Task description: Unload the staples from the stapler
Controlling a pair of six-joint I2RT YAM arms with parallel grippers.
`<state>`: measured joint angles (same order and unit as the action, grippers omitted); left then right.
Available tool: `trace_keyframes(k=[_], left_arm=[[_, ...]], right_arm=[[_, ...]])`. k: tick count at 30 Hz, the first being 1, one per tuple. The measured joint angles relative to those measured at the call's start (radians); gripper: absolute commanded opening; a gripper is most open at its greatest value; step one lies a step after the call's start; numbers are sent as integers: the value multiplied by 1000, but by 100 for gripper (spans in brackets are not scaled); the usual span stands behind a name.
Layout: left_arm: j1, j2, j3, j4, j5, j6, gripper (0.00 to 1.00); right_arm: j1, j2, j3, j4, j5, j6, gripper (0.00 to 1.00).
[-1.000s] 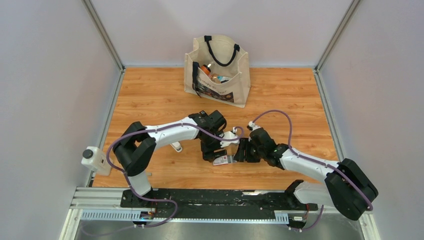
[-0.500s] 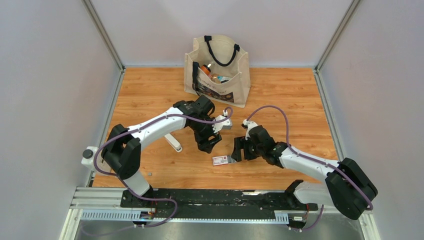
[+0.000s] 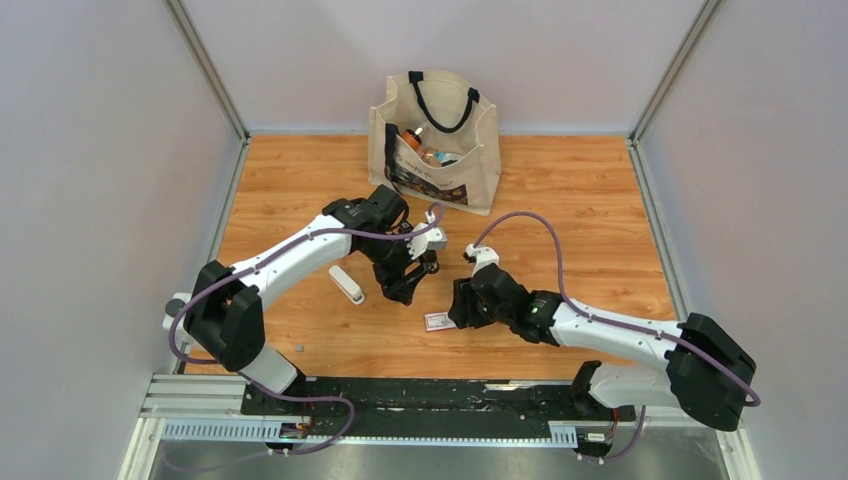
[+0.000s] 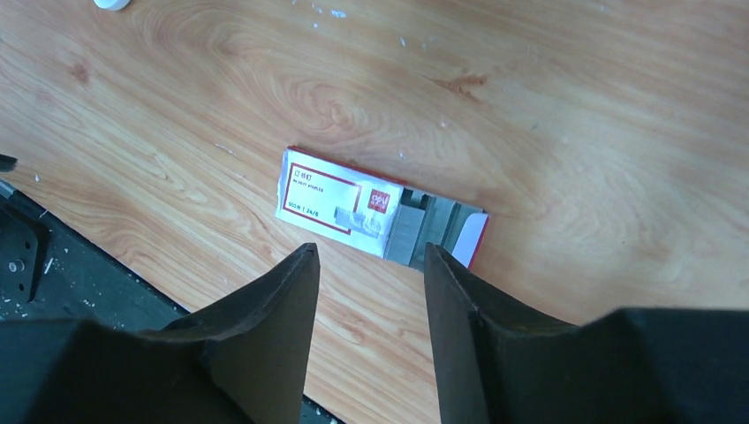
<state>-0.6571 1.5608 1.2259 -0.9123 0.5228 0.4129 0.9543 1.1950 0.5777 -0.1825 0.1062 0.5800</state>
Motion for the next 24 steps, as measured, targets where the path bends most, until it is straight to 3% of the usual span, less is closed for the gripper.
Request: trace_keyframes(k=[3,8,13,18,24], left_arm=[[1,-11,-13,-2,3,-4,75],[-2,-11,-17,-4,5,-6,75],[-2,-10,-16,-6,11,-6,75],[-2,-9,-11,-19,18,-6,75],[-2,-16,-11,-41,19,-3,75]], right_arm=[[14,0,1,-23,14,35,47],[18,9,24,-76,26,7,66],[27,2,41,-70,83,-224,78],[18,3,15,45,83,-432,79],[-6,90,16,105,49,-513,77]])
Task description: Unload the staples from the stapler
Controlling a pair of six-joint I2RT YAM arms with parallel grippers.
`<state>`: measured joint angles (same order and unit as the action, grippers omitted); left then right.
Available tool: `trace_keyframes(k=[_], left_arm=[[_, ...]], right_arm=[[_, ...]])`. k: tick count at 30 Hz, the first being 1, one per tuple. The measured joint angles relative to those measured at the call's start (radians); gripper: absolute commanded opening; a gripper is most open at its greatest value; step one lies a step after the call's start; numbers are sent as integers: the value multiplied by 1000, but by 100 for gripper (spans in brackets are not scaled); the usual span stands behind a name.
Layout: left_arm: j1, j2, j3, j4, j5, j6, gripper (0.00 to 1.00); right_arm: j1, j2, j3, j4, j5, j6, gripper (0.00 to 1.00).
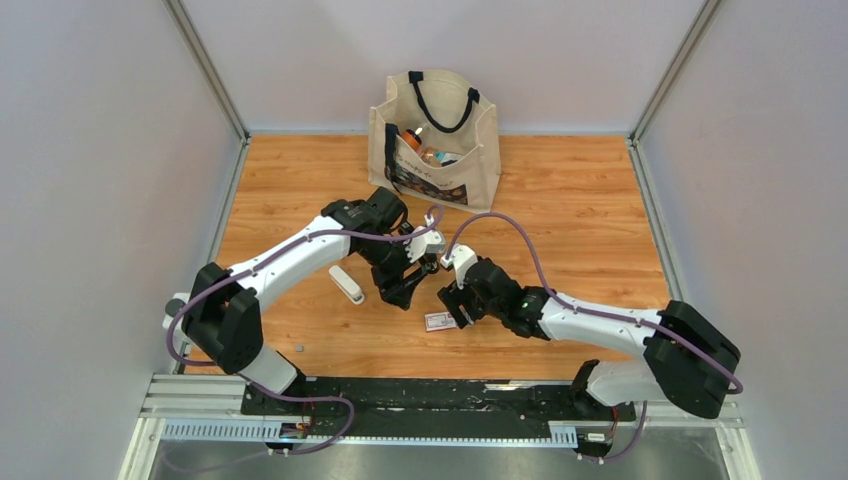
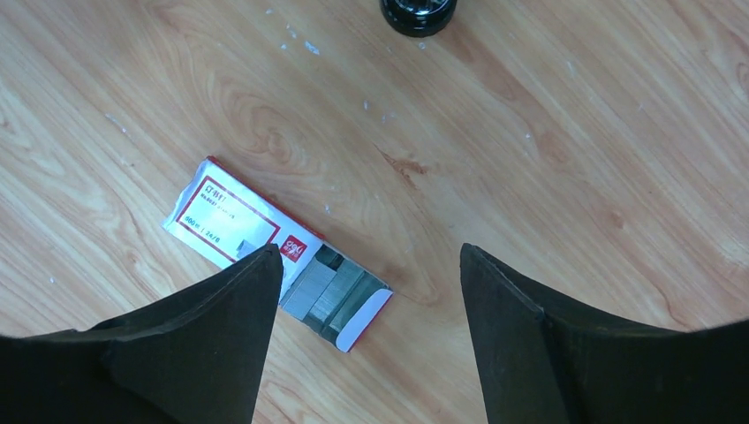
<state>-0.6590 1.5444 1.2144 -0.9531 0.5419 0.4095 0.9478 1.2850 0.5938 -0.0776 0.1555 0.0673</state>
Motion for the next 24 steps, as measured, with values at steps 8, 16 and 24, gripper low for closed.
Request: trace_keyframes(k=[8,16,24], left_arm=[[0,-31,0,-11,2,1,74],[0,-31,0,-18,2,1,74],[0,-31,0,-19,2,1,74]], right_arm=[[-2,-20,-6,-2,-69,-23,74],[-2,-100,-21,-91,-67,62,68],[-2,-55,-14,-205,-64,159,67]])
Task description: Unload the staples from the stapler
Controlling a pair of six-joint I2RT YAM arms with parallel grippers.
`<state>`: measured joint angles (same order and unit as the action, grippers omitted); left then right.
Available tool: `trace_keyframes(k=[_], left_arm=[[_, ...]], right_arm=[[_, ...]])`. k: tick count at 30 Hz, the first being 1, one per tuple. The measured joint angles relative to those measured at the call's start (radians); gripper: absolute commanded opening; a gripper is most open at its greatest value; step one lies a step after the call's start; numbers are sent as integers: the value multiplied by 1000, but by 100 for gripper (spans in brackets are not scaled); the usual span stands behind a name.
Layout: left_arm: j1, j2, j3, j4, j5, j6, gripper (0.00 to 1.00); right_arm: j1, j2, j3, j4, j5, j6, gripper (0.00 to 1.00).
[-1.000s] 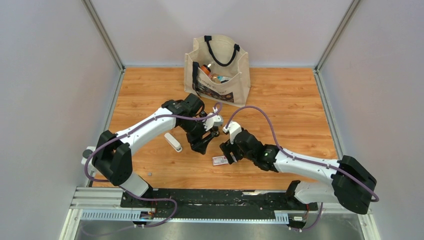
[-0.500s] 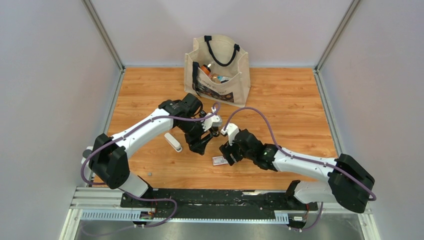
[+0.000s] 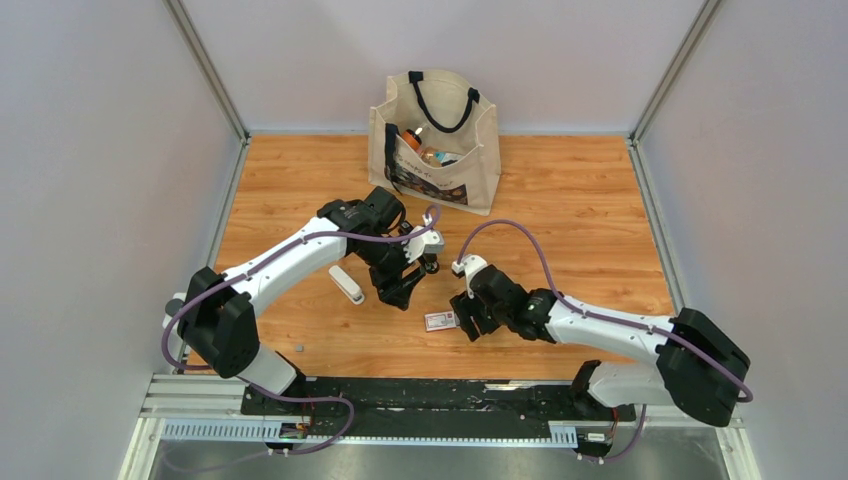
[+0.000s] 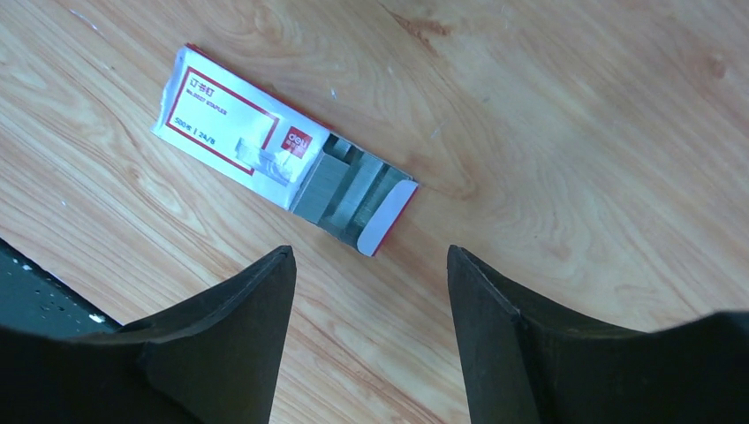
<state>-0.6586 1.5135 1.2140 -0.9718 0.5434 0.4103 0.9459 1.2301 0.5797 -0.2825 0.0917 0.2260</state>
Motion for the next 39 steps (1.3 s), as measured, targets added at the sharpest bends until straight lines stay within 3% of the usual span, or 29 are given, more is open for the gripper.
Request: trace_keyframes(k=[29,39], left_arm=[[-3,2,-25,4,6,5,74],[-71,17,-43,27,-29,23,78]], right_arm=[[0,121,37,16,28,31,63],[-34,124,45,49,38,44,57]])
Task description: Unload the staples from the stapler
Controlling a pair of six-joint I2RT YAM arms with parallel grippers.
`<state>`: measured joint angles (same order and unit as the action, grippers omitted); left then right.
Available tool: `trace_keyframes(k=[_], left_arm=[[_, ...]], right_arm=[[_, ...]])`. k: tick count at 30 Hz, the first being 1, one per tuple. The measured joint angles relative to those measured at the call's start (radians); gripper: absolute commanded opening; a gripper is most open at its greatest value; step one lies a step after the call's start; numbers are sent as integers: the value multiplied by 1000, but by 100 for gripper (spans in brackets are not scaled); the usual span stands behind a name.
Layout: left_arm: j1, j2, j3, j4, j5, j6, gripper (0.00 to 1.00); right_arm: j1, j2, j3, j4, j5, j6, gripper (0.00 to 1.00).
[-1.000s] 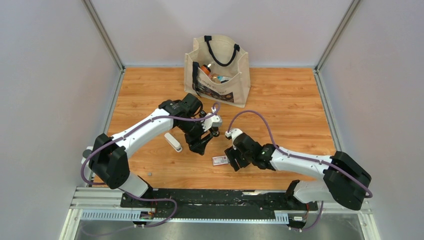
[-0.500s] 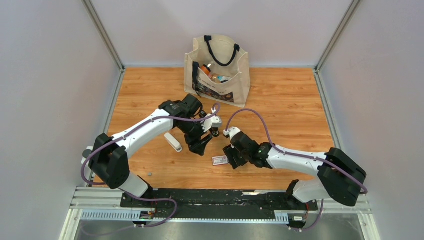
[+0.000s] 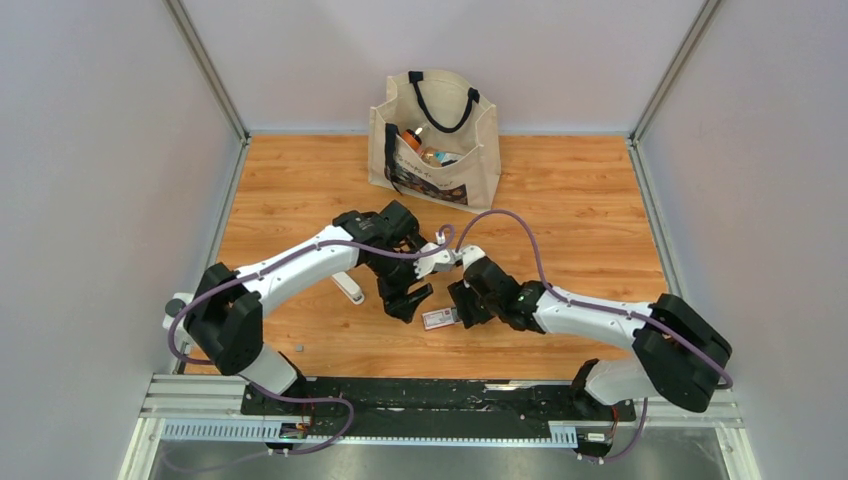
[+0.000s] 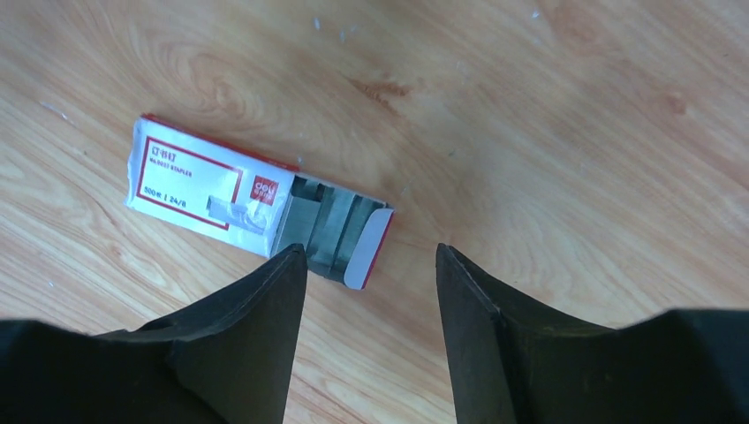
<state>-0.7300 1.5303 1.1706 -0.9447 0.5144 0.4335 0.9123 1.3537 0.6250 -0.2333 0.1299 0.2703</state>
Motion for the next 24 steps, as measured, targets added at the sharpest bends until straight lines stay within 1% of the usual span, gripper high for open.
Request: trace_keyframes(k=[5,9,13,17,20,24], left_arm=[[-48,56,0,55,-29,-6,80],[-82,123,2,109,-51,-23,81],[-115,169,18,167,-63,-42,81],[-138,200,29,208,-76,-64,81],[-156,207,21,237,-92,-71,81],[-200,207,-26,291,-150,-69,82]], right_arm=[[-34,-45,-7,34,-5,31,53],[-56,-101,-38,53,-8,60,54],[-97,-186,-103,55,-10,96,52],[-163,-272,-152,84,3,151,48],[-200,-259,-158,122,7,182,45],[-209,-121,-139,162,-13,202,44]])
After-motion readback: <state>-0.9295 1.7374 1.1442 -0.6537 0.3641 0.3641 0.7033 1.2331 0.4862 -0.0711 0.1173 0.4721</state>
